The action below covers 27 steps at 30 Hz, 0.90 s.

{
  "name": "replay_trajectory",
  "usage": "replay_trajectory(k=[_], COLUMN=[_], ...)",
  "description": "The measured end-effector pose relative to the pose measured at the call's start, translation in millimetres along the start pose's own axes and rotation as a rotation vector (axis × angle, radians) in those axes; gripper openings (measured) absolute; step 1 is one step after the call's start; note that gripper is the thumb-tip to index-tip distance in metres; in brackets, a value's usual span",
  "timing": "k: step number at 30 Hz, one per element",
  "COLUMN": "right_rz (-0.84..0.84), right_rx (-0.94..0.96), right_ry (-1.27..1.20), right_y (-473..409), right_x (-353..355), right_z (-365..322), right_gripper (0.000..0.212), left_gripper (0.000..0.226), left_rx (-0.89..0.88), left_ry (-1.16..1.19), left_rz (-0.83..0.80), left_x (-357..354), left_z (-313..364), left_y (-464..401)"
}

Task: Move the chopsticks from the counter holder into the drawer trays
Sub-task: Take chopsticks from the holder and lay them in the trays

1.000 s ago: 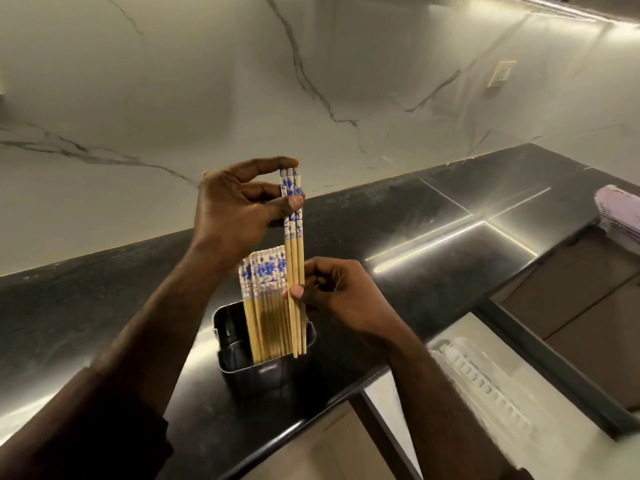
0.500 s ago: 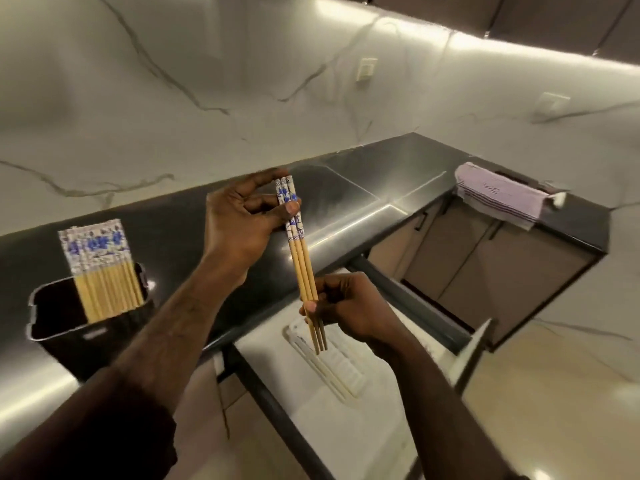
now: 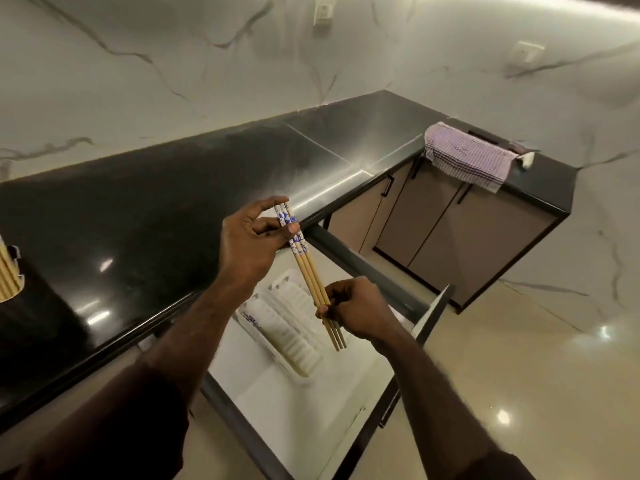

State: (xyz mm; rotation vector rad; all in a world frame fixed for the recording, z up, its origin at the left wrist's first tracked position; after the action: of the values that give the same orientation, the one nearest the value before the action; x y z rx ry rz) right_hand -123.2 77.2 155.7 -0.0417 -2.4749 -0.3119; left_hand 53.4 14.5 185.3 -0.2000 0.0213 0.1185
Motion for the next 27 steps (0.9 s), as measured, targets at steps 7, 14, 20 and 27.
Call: replay_trajectory(k=[7, 14, 20, 27], right_rz=[-0.05, -0.131, -0.222, -0.207], right_rx=[-0.126, -0.207, -0.241, -0.293], right_ry=[0.151, 0.179, 0.258, 0.34], right_y=[-61, -107, -134, -139], right_x=[-28, -81, -129, -163], right_z=[44, 82, 120, 152], right_gripper=[0.016, 0.011, 0.014, 0.02], left_gripper=[0.043, 0.07, 0.093, 0.066], left_rx=[0.124, 0.233, 0.311, 0.254], left_ry=[-0.122, -0.399, -0.628, -1.147], left_rz=[-0.012, -0.055, -0.048, -0.141], left_x=[-9, -4, -1, -4], left_z=[-92, -175, -234, -283], left_y=[-28, -28, -15, 2])
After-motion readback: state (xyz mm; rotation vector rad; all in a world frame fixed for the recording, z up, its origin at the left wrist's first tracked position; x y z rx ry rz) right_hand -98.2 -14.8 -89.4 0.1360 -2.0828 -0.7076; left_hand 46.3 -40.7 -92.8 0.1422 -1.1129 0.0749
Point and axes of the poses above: each hand's wrist, its own y-axis away from the middle knuckle, its own x-axis out of the back of the hand, z = x × y, the point moved 1 cm from there along -y, towards the middle knuckle, and after that the axes turned 6 degrees about z, right-handed, at the moved point
